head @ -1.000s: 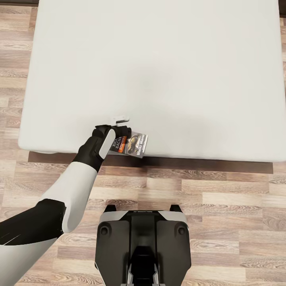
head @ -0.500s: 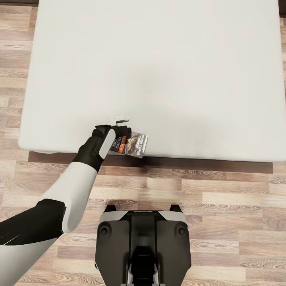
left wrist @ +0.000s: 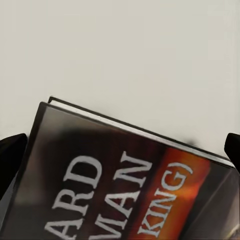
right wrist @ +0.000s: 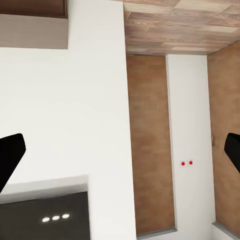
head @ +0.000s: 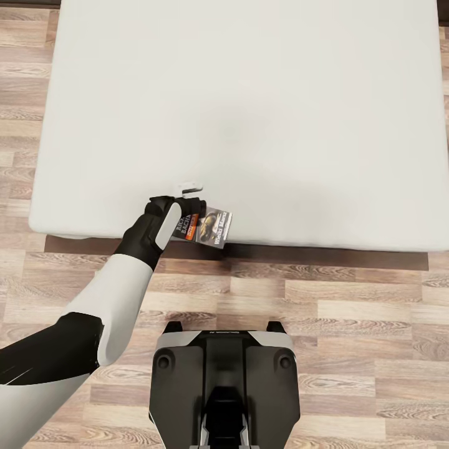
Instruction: In the bedroom, move the book from the bed onto either nightstand, and place the two sandals side by side next to the bed.
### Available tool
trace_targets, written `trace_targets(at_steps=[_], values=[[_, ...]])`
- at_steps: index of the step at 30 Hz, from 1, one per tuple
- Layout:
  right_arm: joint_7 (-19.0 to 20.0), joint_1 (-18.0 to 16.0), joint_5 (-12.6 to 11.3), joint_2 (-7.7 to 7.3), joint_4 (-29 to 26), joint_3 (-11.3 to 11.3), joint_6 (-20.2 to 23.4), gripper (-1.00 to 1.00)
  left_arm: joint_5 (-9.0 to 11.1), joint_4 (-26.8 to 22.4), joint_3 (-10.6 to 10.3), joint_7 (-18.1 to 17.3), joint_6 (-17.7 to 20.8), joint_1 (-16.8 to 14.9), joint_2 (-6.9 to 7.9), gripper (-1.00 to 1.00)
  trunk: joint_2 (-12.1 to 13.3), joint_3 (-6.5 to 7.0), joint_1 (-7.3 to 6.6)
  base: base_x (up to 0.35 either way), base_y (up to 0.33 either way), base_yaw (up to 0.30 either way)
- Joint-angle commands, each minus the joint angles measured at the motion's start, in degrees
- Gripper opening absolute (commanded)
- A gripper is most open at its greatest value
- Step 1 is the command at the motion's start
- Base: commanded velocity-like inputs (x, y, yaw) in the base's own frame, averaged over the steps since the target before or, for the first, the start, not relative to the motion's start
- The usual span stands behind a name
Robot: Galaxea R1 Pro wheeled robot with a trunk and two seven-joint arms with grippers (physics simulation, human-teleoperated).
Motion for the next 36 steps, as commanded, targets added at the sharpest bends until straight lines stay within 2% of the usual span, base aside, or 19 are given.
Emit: trace_targets(at_steps=[1,36], values=[[-0.31,-0.04,0.61,-0.03,0.18,-0.36,0.08,1.00,1.01,0.69,-0.04,0.67,0.32,0.01,0.00,1.00,-0.05,-0.04,0.03,-0.014,0.000,0.000],[-0.31,-0.03,0.53,-0.11,-0.15,-0.36,0.05,1.00,1.01,0.69,-0.33,0.64,0.32,0.09,0.00,1.00,-0.05,-0.04,0.03,-0.002,0.000,0.000]])
